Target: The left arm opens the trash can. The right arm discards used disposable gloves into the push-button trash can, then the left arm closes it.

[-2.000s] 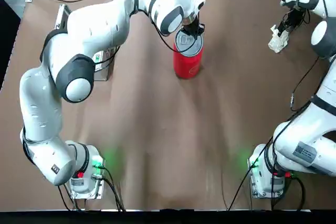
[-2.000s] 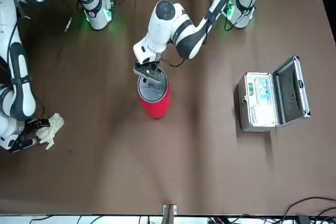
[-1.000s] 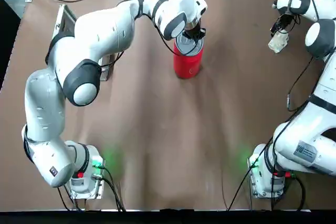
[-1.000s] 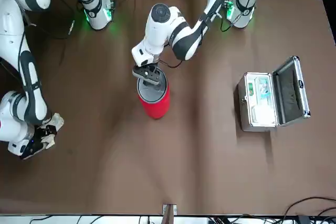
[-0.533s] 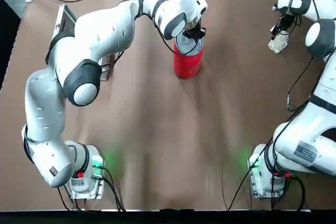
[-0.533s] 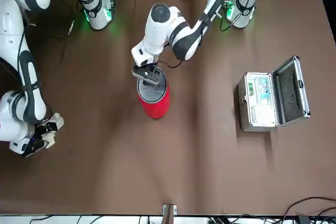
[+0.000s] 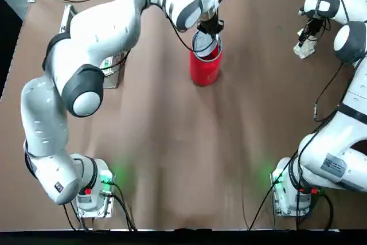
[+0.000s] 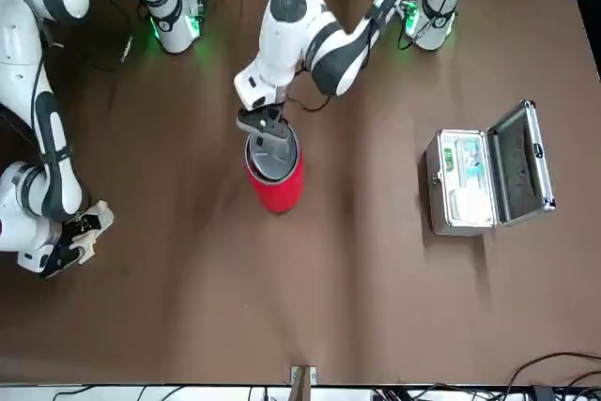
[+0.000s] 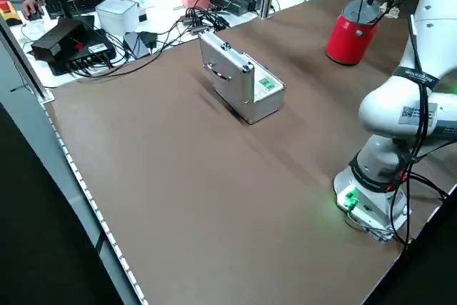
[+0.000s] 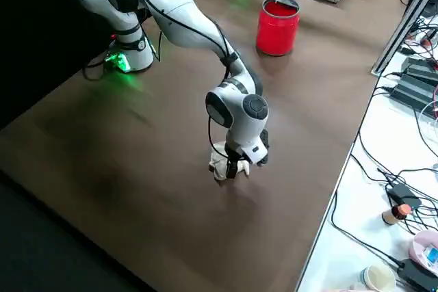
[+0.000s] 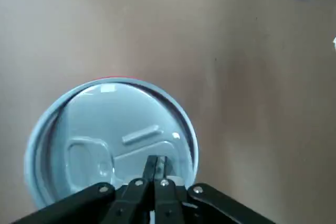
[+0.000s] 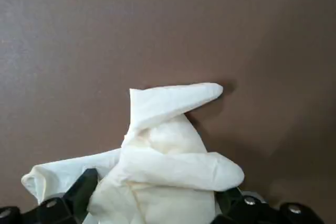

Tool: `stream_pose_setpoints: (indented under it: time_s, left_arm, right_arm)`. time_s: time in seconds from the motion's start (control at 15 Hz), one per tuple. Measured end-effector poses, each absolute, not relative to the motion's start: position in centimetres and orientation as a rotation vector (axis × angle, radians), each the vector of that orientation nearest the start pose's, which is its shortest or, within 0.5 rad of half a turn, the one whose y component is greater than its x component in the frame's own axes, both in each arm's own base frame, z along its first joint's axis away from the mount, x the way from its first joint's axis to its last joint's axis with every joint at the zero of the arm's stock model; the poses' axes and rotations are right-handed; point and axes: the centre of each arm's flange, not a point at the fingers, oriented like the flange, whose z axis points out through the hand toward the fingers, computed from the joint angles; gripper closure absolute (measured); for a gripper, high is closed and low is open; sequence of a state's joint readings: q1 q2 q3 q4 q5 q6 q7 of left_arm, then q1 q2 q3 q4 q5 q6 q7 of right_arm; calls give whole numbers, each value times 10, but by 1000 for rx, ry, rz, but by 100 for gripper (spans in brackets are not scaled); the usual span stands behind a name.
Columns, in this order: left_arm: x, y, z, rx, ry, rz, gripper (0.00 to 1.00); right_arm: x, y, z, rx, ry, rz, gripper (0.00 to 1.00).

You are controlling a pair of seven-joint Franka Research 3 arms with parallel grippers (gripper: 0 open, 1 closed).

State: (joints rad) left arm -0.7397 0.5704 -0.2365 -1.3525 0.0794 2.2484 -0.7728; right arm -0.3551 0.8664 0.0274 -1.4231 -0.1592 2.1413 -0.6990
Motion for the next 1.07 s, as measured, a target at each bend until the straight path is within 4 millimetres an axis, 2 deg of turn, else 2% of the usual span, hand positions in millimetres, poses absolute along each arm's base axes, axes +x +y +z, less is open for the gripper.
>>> stream_pose_setpoints:
  time_s: [0.27, 0.4, 0.53, 0.6, 0.67, 0.8, 0.93, 1.07]
  left_arm:
    - [445, -575, 495, -3420, 284, -317, 99]
    - [448, -558, 517, -3403, 250, -303, 86]
    - [450, -540, 536, -3388, 211, -259, 66]
    - [452, -529, 547, -3382, 183, -227, 52]
    - [454, -519, 555, -3378, 161, -204, 47]
    - [456, -501, 567, -3353, 158, -166, 43]
    - [458, -485, 574, -3335, 146, -104, 40]
    - [465, -465, 579, -3314, 114, -45, 27]
  right_arm:
    - [667, -238, 165, -3073, -744, 307, 10]
    - [667, -240, 167, -3074, -743, 314, 26]
    - [667, -239, 167, -3073, -743, 316, 28]
    - [667, -239, 168, -3071, -742, 322, 40]
    - [667, -239, 169, -3071, -742, 323, 50]
    - [667, -240, 169, -3071, -741, 322, 54]
    - [667, -242, 170, -3075, -738, 320, 71]
    - [666, -245, 170, -3079, -733, 318, 90]
